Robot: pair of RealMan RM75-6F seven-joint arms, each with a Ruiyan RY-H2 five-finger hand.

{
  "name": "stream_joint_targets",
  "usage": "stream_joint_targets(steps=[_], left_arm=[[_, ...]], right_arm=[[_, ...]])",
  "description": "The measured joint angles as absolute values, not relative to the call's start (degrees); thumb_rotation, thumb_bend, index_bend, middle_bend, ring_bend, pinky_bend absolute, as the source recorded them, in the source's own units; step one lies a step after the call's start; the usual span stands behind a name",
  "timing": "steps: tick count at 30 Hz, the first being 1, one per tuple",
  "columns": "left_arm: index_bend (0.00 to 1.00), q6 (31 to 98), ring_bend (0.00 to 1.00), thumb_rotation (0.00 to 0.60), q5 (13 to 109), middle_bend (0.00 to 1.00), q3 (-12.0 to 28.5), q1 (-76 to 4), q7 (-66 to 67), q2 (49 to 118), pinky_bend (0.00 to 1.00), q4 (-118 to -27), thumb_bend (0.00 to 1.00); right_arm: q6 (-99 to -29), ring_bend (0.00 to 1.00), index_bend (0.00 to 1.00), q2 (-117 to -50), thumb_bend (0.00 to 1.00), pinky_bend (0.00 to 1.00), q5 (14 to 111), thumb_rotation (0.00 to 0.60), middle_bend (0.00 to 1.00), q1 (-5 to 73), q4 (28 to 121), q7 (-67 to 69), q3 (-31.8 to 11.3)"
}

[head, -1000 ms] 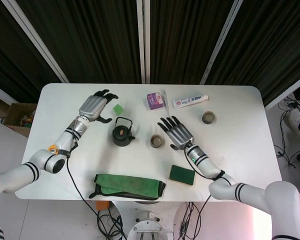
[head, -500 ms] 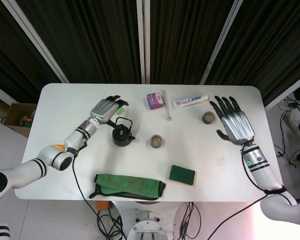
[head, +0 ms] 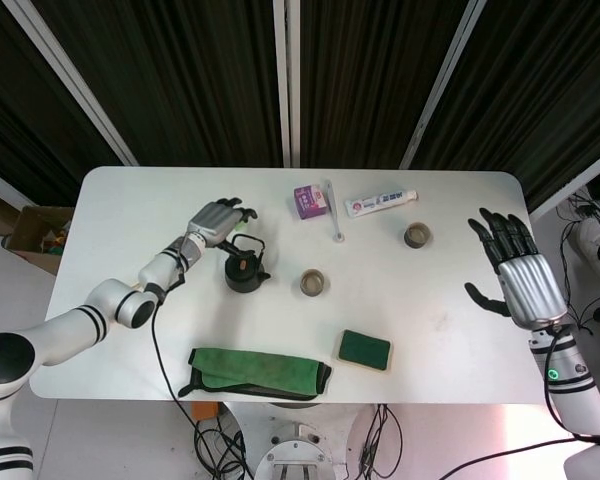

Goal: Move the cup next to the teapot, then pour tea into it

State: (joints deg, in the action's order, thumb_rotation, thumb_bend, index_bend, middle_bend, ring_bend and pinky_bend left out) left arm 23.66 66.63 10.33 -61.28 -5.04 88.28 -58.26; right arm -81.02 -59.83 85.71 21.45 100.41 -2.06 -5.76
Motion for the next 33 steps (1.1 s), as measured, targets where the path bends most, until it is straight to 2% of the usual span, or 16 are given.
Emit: stream_joint_targets(steps=[7,18,33], left_arm=[[0.21,21.2,0.08,0.281,64.6,0.34,9.2,-62.1,-3.6,88.0,0.13,-57.9,0.20],[0.22,21.6,0.09,0.268,63.6,0.40,8.2,-62.0,-2.0,84.1,0.13,-63.7,0.20],[0.22,30.2,0.11,0.264,66.4,0.43,7.3,-57.3,-1.7,75.2,0.13,-79.6,0.20]], right_arm=[[-81.0,0.00,0.00,-60.1,0.20,0.00,85.3,0.600,0.00,20.3,98.5,-0.4,-6.1],[-80.5,0.00,0.00,-61.6,0.21,0.00,85.2,0.600,0.00,19.9,96.1,0.1,-6.9],[-79.0,0.00,0.00,-63.0,0.21,0.00,85.1,0.600,0.00,19.7,95.2,-1.6,-7.1]])
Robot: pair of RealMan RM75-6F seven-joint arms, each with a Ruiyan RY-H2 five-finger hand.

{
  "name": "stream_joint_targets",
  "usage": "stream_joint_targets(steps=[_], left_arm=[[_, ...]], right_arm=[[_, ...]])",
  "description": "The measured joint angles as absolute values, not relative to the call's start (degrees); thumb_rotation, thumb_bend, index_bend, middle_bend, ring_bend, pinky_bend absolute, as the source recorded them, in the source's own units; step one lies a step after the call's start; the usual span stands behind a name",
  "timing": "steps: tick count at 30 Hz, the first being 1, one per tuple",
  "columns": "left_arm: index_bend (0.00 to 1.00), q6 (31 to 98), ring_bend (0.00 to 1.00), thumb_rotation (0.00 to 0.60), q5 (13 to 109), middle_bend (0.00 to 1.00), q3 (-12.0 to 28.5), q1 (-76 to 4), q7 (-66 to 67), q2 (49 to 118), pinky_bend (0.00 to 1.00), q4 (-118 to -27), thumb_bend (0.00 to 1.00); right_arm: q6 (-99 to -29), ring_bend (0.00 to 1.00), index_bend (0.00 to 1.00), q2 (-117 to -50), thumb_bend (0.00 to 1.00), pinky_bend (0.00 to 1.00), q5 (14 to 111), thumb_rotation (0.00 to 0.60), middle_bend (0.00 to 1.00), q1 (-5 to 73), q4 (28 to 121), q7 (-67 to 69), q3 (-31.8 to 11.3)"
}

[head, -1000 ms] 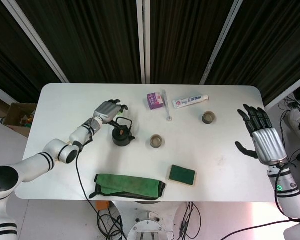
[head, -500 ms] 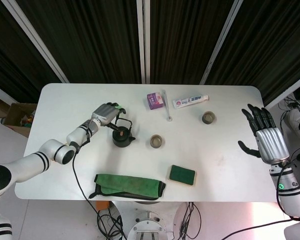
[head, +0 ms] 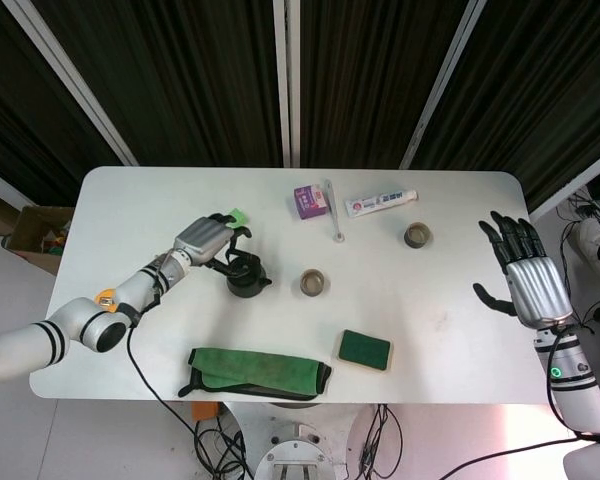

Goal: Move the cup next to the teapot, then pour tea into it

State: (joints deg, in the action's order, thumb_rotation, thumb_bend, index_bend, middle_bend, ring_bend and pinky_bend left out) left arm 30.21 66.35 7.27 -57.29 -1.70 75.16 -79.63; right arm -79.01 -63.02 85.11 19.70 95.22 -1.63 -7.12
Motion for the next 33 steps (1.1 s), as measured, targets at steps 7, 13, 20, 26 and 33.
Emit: stream_joint_targets(steps=[7,13,20,26,33], left_arm=[[0.22,34.7,0.11,0.262,70.9,0.41,5.8,-54.2,-2.5,73.9,0.13,-82.2,0.20],[0.23,36.8,0.11,0.261,73.9,0.35,4.6,-52.6,-4.1,75.2,0.13,-80.9,0.20],[0.23,39.5,0.10,0.252,78.1,0.24,4.2,-52.1,-5.2,76.1,0.13,-80.0,0.20],[0.22,42.4,0.11,0.257,84.3,0.27,3.3,-51.9,-8.7,76.8,0.16,-79.1,0.21],[0.28,43.7,0.17,0.239,87.1,0.35,2.7,-52.8,-13.0,78.1,0.19,-76.7,0.21]], right_arm=[[-78.8,0.00,0.00,-63.5,0.21,0.00,85.3,0.600,0.00,19.5,95.7,-3.1,-7.1],[-79.3,0.00,0.00,-63.4,0.23,0.00,85.3,0.600,0.00,19.1,96.0,-3.3,-7.4],[-79.4,0.00,0.00,-63.3,0.23,0.00,85.1,0.600,0.00,18.8,96.1,-3.3,-7.7],[-78.9,0.00,0.00,-63.3,0.23,0.00,85.1,0.600,0.00,18.7,95.8,-3.0,-7.7],[-78.5,0.00,0.00,-63.4,0.23,0.00,85.1,0.600,0.00,18.6,95.4,-2.9,-7.6]])
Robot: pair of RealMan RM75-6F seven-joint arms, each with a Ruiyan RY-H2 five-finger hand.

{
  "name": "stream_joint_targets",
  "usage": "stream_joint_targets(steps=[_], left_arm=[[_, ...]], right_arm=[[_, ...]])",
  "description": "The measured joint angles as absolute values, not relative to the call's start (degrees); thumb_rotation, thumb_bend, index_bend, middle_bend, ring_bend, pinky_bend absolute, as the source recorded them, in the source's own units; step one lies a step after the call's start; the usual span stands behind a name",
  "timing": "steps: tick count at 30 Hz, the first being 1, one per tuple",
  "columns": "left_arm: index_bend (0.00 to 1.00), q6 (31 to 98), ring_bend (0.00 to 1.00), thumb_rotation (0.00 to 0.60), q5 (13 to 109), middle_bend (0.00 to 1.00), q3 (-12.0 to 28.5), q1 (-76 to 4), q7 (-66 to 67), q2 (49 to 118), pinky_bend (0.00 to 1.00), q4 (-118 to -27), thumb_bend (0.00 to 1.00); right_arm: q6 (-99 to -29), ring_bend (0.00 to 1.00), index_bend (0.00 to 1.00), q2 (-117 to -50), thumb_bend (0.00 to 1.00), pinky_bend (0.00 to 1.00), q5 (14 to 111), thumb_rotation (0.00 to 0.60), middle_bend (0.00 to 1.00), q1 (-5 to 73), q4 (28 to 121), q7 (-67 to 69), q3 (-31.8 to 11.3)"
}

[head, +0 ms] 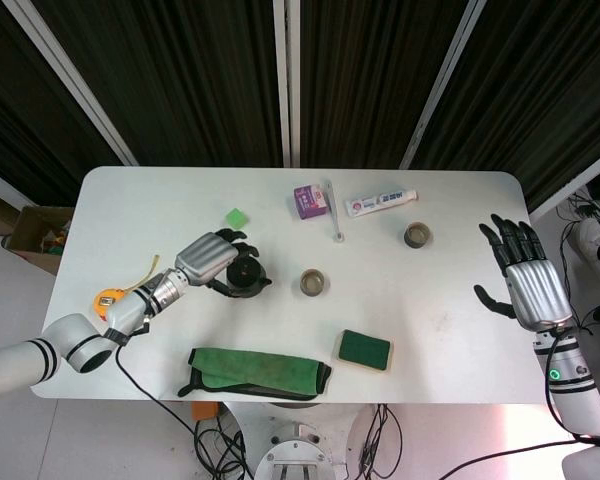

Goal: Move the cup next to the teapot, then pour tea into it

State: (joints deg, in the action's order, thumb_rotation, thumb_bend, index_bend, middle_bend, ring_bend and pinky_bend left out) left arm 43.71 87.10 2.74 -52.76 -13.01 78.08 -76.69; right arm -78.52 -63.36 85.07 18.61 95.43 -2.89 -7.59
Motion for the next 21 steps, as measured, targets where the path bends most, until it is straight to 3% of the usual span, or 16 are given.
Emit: stream_joint_targets(steps=[5,21], left_arm=[[0.30,42.1,0.19,0.207,85.5,0.38,3.1,-53.4,-11.3,78.6,0.20,-76.7,0.21],[0.39,40.3,0.30,0.200,81.9,0.45,3.2,-53.7,-6.0,82.2,0.20,-74.2,0.21]], right_arm=[[-78.3,0.00,0.00,-63.4,0.23,0.00,85.0,0.600,0.00,18.7,95.3,-2.9,-7.7],[-77.1,0.00,0.00,-63.9,0.23,0.00,84.2,0.600,0.00,18.9,93.6,-1.7,-8.0]])
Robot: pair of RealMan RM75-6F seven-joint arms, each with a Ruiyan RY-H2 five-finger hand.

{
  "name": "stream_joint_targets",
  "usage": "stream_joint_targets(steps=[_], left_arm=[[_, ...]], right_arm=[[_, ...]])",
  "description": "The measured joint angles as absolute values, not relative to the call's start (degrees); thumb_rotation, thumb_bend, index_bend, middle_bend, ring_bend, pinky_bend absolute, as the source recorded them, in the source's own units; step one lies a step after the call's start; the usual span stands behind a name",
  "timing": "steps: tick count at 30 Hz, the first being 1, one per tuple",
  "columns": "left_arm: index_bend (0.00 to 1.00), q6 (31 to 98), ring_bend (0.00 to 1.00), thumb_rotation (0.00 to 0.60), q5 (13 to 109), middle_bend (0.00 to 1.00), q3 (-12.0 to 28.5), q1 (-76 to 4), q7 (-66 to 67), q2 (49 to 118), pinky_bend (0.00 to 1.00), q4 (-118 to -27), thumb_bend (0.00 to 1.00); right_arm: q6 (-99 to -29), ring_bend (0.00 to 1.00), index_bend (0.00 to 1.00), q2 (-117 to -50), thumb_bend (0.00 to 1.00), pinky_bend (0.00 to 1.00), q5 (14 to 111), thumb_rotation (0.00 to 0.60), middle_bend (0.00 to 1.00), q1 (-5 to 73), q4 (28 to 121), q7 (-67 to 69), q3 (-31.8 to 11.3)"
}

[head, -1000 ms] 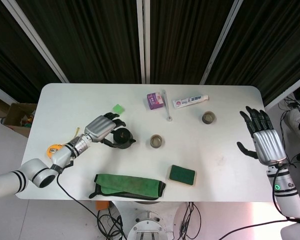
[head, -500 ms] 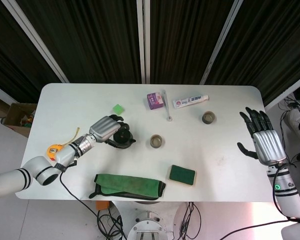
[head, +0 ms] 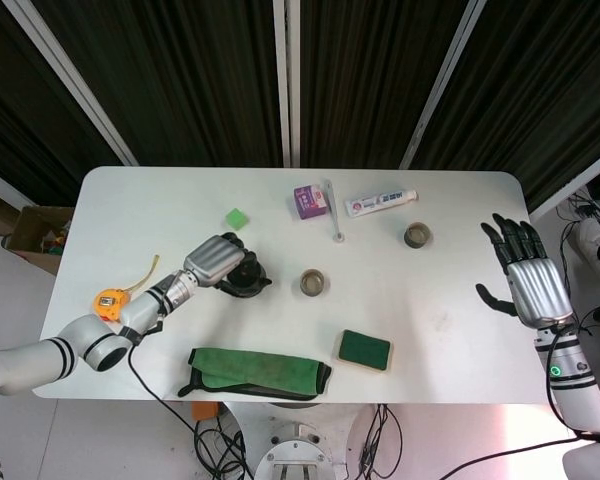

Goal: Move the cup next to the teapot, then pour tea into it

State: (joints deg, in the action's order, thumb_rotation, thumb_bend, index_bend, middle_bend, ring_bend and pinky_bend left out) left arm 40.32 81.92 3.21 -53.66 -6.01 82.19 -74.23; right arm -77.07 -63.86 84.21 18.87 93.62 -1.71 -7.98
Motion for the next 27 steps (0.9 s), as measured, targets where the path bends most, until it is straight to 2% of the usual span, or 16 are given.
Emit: stream_joint_targets(steps=[4,27], left_arm=[[0.40,40.3,0.35,0.203,82.0,0.47,3.2,-53.7,-5.6,82.1,0.20,-74.5,0.21],[0.45,39.2,0.39,0.203,80.8,0.52,2.8,-53.5,-5.1,81.6,0.21,-75.7,0.21]], right_arm=[[-77.0,0.00,0.00,-63.9,0.23,0.00,84.2,0.600,0.00,18.8,93.4,-1.5,-8.0],[-76.3,0.00,0.00,-64.7,0.23,0.00,84.0,0.600,0.00,18.8,92.2,-1.1,-7.8]])
